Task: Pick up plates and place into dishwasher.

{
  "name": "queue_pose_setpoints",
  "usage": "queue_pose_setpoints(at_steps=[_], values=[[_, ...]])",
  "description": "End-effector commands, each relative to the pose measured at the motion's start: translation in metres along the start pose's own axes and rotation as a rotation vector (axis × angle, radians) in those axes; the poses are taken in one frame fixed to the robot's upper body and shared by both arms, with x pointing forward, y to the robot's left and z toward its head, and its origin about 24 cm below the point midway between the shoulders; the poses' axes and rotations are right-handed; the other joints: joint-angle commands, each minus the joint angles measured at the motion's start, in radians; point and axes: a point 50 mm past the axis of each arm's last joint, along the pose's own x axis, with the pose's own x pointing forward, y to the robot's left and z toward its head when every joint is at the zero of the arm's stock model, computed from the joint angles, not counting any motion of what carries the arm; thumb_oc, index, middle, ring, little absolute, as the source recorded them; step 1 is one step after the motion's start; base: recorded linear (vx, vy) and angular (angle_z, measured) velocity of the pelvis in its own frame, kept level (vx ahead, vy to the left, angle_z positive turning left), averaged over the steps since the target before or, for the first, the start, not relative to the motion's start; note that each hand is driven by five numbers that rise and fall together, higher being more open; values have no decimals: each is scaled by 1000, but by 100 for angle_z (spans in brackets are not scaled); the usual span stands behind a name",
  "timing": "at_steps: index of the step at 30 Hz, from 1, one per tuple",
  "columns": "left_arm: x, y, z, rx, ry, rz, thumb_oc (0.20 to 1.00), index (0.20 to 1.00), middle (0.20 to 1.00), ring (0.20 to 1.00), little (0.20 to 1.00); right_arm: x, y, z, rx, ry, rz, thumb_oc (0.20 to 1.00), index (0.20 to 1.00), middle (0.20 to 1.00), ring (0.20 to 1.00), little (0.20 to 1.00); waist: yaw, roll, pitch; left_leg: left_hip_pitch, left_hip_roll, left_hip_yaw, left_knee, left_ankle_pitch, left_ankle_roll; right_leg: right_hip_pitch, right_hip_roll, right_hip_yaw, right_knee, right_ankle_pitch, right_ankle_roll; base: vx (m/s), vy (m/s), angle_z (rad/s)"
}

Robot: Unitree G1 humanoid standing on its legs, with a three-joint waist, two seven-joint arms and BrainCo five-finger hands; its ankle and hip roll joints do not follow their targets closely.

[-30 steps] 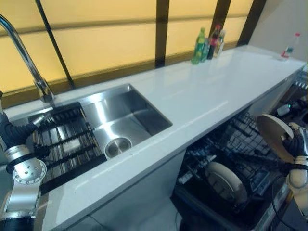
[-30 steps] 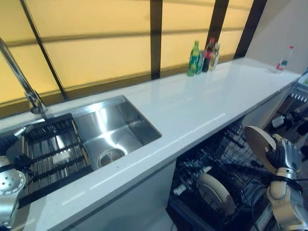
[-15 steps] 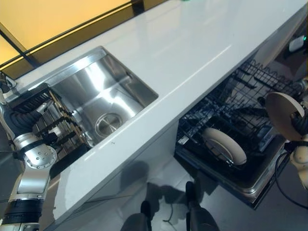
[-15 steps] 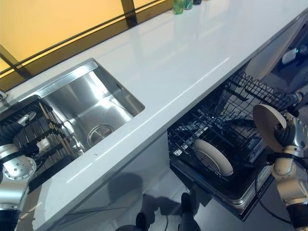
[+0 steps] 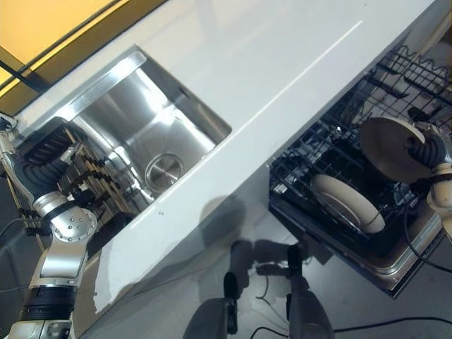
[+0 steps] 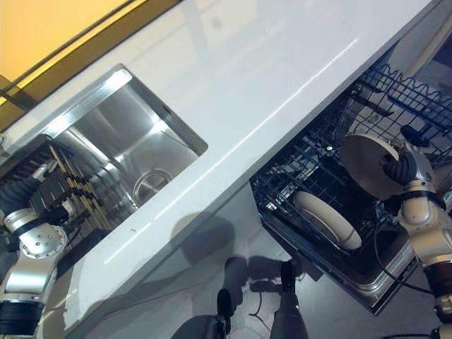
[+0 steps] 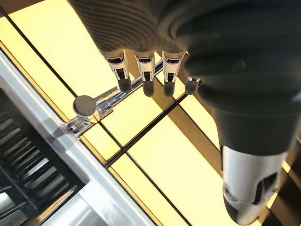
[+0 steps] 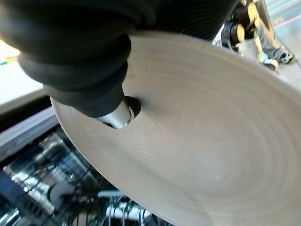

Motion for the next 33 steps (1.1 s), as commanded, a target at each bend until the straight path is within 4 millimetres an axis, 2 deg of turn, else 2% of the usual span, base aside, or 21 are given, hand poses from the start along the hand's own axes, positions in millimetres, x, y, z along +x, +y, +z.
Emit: queue_pose_setpoints(at_steps=[1, 6, 13, 23, 24, 25, 26, 33], values=[[8, 0, 15, -26, -67, 20, 1000, 1000, 1000, 1000, 1000, 17, -33, 27, -55, -125, -62, 200, 200, 200, 200, 200, 4, -5, 4, -175, 18, -93, 88, 62, -31, -80, -54, -54, 203, -209, 21, -2, -44, 3], [12, 0, 18, -27, -76, 35, 1000, 1000, 1000, 1000, 1000, 18, -24, 32, -55, -117, -19, 200, 200, 200, 200, 200, 5, 2, 39, -212, 17, -99, 104, 70, -29, -116, -50, -55, 227, -212, 15, -1, -28, 3], [13, -4, 26, -47, -94, 36, 1000, 1000, 1000, 1000, 1000, 16, -5, 22, -20, -54, 46, 200, 200, 200, 200, 200, -1, 19, 84, -217, 19, -89, 81, 89, -26, -138, -50, -55, 231, -203, 11, -2, -1, 0], [16, -9, 30, -52, -93, 13, 1000, 1000, 1000, 1000, 1000, 16, 0, 16, -15, -16, 71, 200, 200, 200, 200, 200, -14, 35, 86, -216, 14, -81, 86, 93, -23, -146, -48, -45, 242, -202, 8, 0, 0, 0], [16, -9, 30, -52, -92, 14, 1000, 1000, 1000, 1000, 1000, 16, 0, 16, -16, -15, 63, 285, 285, 285, 285, 285, -15, 35, 86, -214, 14, -80, 87, 93, -22, -143, -47, -42, 241, -201, 7, 0, 0, 0], [16, -9, 30, -52, -91, 14, 1000, 1000, 1000, 1000, 1000, 16, -1, 15, -10, -13, 53, 573, 573, 573, 573, 573, -17, 35, 86, -211, 14, -79, 87, 93, -21, -138, -46, -40, 240, -201, 7, 0, 0, 0], [16, -8, 29, -51, -90, 12, 1000, 1000, 1000, 1000, 1000, 15, -1, 15, -5, -9, 42, 1000, 1000, 1000, 1000, 1000, -19, 34, 86, -206, 14, -77, 89, 92, -21, -133, -45, -38, 240, -202, 6, 0, 0, 0], [15, -5, 28, -40, -85, 2, 1000, 1000, 1000, 1000, 1000, 8, 1, 10, 32, 16, 0, 1000, 1000, 1000, 1000, 1000, -24, 18, 64, -165, 18, -69, 79, 84, -17, -91, -40, -37, 227, -198, 7, 0, 0, 0]])
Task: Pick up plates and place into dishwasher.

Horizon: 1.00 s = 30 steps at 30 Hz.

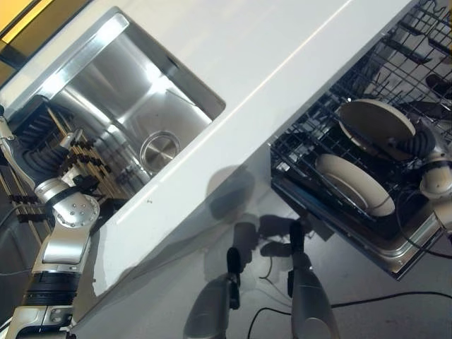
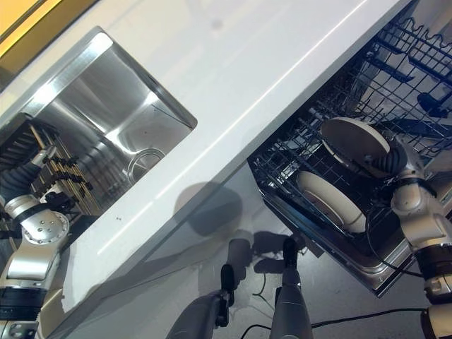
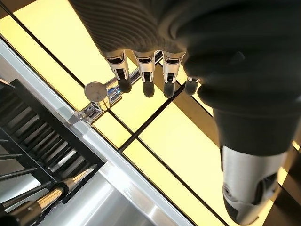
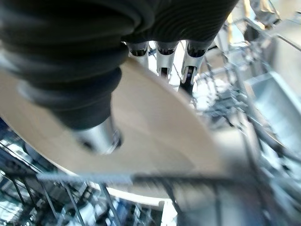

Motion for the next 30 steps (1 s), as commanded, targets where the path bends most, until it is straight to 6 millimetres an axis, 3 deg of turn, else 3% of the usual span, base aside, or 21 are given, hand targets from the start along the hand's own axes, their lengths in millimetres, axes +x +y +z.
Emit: queue_pose_setpoints(at_steps=[1, 17, 24, 30], values=[[3, 3, 14, -5, -84, -23, 1000, 1000, 1000, 1000, 1000, 0, -17, 16, 23, -73, -96, 1000, 1000, 1000, 1000, 1000, -18, -3, -6, -99, 19, -63, 41, 73, -11, -13, -43, -32, 163, -198, 19, 0, 0, 0], [-9, 12, -4, 67, -58, -86, 1000, 1000, 1000, 1000, 1000, -24, -21, 9, 109, -61, -247, 1000, 1000, 1000, 1000, 1000, -48, -36, -85, -12, -6, -31, 57, 27, 13, 93, -51, 6, 127, -185, 38, 2, 10, 0], [-22, 13, -17, 80, -18, -105, 1000, 1000, 1000, 1000, 1000, -38, -18, -1, 175, -27, -275, 1000, 1000, 1000, 1000, 1000, -81, -21, -96, 10, -25, -9, 64, 14, 25, 98, -61, 44, 132, -180, 47, 16, 79, -10], [-34, 5, -23, 63, 12, -111, 1000, 1000, 1000, 1000, 1000, -43, -3, 2, 394, 14, -327, 1000, 1000, 1000, 1000, 1000, -100, 0, -68, -20, -46, 3, 114, -6, 36, 58, -65, 82, 156, -175, 47, -50, 72, -21]])
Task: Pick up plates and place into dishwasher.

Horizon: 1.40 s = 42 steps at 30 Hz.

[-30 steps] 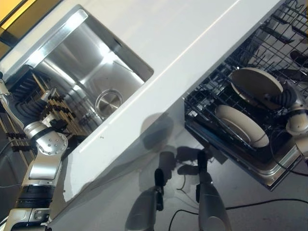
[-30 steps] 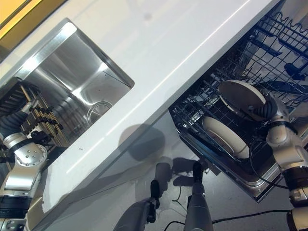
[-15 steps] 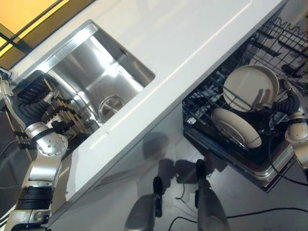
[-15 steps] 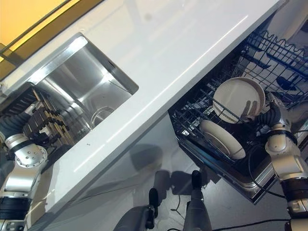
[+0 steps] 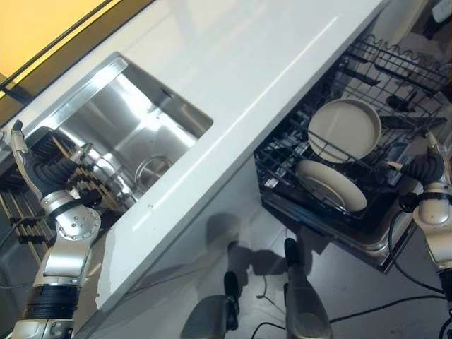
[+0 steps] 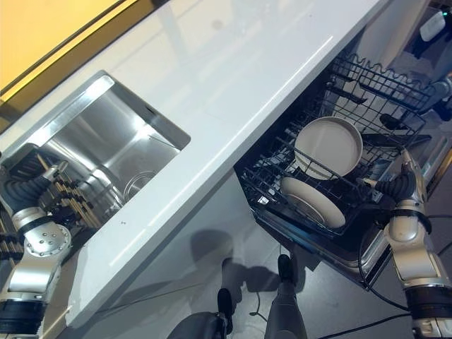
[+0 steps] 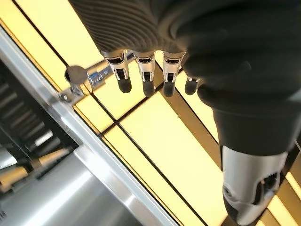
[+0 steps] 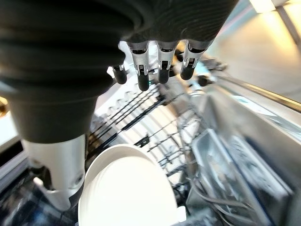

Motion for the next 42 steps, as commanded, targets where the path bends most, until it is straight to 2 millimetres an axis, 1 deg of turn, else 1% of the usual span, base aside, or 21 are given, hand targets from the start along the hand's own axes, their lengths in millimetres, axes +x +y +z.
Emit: queue_pose_setpoints(at_steps=[1, 3, 8, 10, 14, 18, 20, 22, 24, 28, 30, 32, 35, 36, 42], values=[[-11, 1, -4, 44, -64, -7, 1000, 1000, 1000, 1000, 1000, 2, -15, 20, 78, -81, -94, 1000, 1000, 1000, 1000, 1000, -22, 34, -65, -176, -7, -24, 126, 15, 14, -62, -51, 14, 173, -165, 29, -65, 84, -14], [-15, -7, -3, 26, -59, -12, 1000, 1000, 1000, 1000, 1000, 4, -6, 26, 123, -89, -98, 1000, 1000, 1000, 1000, 1000, -26, 50, -47, -192, -20, -22, 142, 10, 19, -80, -57, 25, 175, -159, 28, -85, 107, -22], [-18, -19, -4, 3, -46, -21, 1000, 1000, 1000, 1000, 1000, 11, 10, 36, 207, -87, -137, 1000, 1000, 1000, 1000, 1000, -22, 73, -20, -223, -39, -24, 170, 2, 24, -112, -66, 40, 185, -152, 31, -68, 70, -19], [-18, -24, -3, -5, -42, -24, 1000, 1000, 1000, 1000, 1000, 14, 15, 40, 229, -85, -162, 1000, 1000, 1000, 1000, 1000, -22, 82, -11, -235, -44, -22, 174, 3, 24, -125, -70, 46, 187, -148, 33, -66, 55, -13], [-13, -30, 3, -16, -51, -19, 1000, 1000, 1000, 1000, 1000, 18, 17, 46, 297, -74, -217, 1000, 1000, 1000, 1000, 1000, -24, 96, 1, -251, -48, -15, 168, 8, 26, -148, -78, 53, 181, -138, 39, -83, 19, -10], [-10, -33, 7, -32, -57, -10, 1000, 1000, 1000, 1000, 1000, 23, 25, 58, 360, -100, -159, 1000, 1000, 1000, 1000, 1000, -23, 118, 10, -267, -65, -21, 169, 12, 26, -173, -82, 62, 193, -137, 42, -29, 55, -16], [-11, -35, 8, -35, -55, -15, 1000, 1000, 1000, 1000, 1000, 24, 29, 60, 366, -107, -152, 1000, 1000, 1000, 1000, 1000, -23, 126, 11, -273, -70, -19, 174, 11, 26, -184, -85, 67, 199, -138, 43, -5, 49, -10], [-12, -38, 9, -39, -55, -25, 1000, 1000, 1000, 1000, 1000, 25, 27, 63, 385, -117, -191, 1000, 1000, 1000, 1000, 1000, -27, 135, 17, -283, -70, -13, 177, 12, 27, -200, -90, 69, 205, -137, 45, -31, 29, -8], [-13, -42, 11, -39, -61, -28, 1000, 1000, 1000, 1000, 1000, 25, 23, 63, 409, -111, -284, 1000, 1000, 1000, 1000, 1000, -31, 145, 23, -293, -71, -10, 174, 15, 27, -212, -90, 72, 205, -136, 45, -19, 8, -2], [-18, -42, 8, -47, -49, -19, 1000, 1000, 1000, 1000, 1000, 19, 20, 60, 393, -116, -408, 1000, 1000, 1000, 1000, 1000, -35, 167, 23, -299, -76, -8, 164, 16, 29, -228, -91, 81, 206, -137, 46, 0, 47, -6], [-20, -41, 7, -52, -43, -19, 1000, 1000, 1000, 1000, 1000, 17, 19, 57, 396, -108, -432, 1000, 1000, 1000, 1000, 1000, -38, 174, 23, -302, -78, -6, 163, 15, 30, -236, -93, 86, 208, -137, 47, 10, 47, -7], [-22, -41, 6, -55, -41, -23, 1000, 1000, 1000, 1000, 1000, 15, 21, 52, 400, -90, -412, 1000, 1000, 1000, 1000, 1000, -39, 178, 23, -307, -78, -3, 164, 15, 30, -244, -95, 89, 208, -137, 48, 7, 29, -8], [-22, -42, 7, -57, -43, -30, 1000, 1000, 1000, 1000, 1000, 16, 27, 52, 408, -79, -355, 1000, 1000, 1000, 1000, 1000, -36, 183, 23, -318, -82, -3, 168, 15, 30, -258, -96, 93, 211, -137, 48, 8, 17, -17], [-22, -42, 8, -57, -41, -34, 1000, 1000, 1000, 1000, 1000, 17, 30, 53, 420, -85, -310, 1000, 1000, 1000, 1000, 1000, -35, 186, 23, -326, -84, -6, 171, 15, 30, -268, -96, 96, 215, -136, 48, 16, 13, -16], [-18, -47, 14, -62, -56, -48, 1000, 1000, 1000, 1000, 1000, 21, 41, 64, 474, -116, -215, 1000, 1000, 1000, 1000, 1000, -22, 192, 23, -369, -87, -9, 170, 23, 30, -309, -99, 101, 209, -127, 51, -18, -16, -10]])
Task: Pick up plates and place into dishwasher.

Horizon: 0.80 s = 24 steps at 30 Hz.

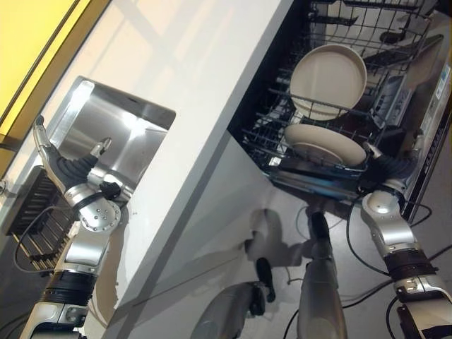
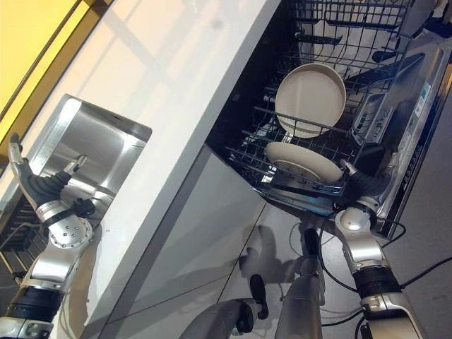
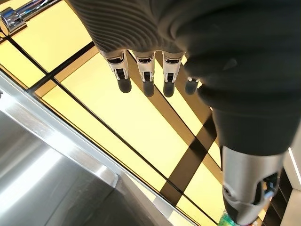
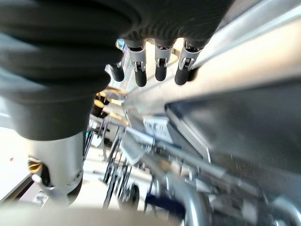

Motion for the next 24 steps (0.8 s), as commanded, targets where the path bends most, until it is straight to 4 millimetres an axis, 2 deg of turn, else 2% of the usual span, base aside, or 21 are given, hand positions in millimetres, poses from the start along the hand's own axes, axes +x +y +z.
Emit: queue_pose_setpoints(at_steps=[1, 7, 12, 16, 24], values=[[-15, -21, -1, 1, 6, -45, 1000, 1000, 1000, 1000, 1000, 22, 5, 44, 98, -159, 50, 1000, 1000, 1000, 1000, 1000, -20, 62, 66, -147, 12, -80, 71, 55, -48, -23, -8, 23, 137, -119, -9, -28, -12, -5], [-11, -25, 2, -12, 7, -46, 1000, 1000, 1000, 1000, 1000, 24, 32, 58, 88, -201, 215, 1000, 1000, 1000, 1000, 1000, 1, 82, 66, -170, 5, -85, 72, 63, -52, -49, -15, 22, 148, -120, -8, 0, 40, -4], [-10, -26, 4, -16, 14, -51, 1000, 1000, 1000, 1000, 1000, 20, 48, 66, 85, -224, 275, 1000, 1000, 1000, 1000, 1000, 17, 93, 66, -172, -3, -87, 71, 67, -52, -48, -27, 13, 151, -122, -8, 22, 73, 1], [-11, -25, 3, -19, 21, -58, 1000, 1000, 1000, 1000, 1000, 13, 56, 72, 99, -251, 300, 1000, 1000, 1000, 1000, 1000, 28, 94, 66, -165, -8, -91, 69, 68, -49, -37, -39, 2, 151, -122, -6, 21, 80, -1], [-19, -26, -1, -19, 41, -71, 1000, 1000, 1000, 1000, 1000, 15, 62, 93, 131, -302, 302, 1000, 1000, 1000, 1000, 1000, 51, 105, 66, -162, -30, -93, 77, 68, -41, -34, -67, -6, 173, -121, -1, 24, 130, 5]])
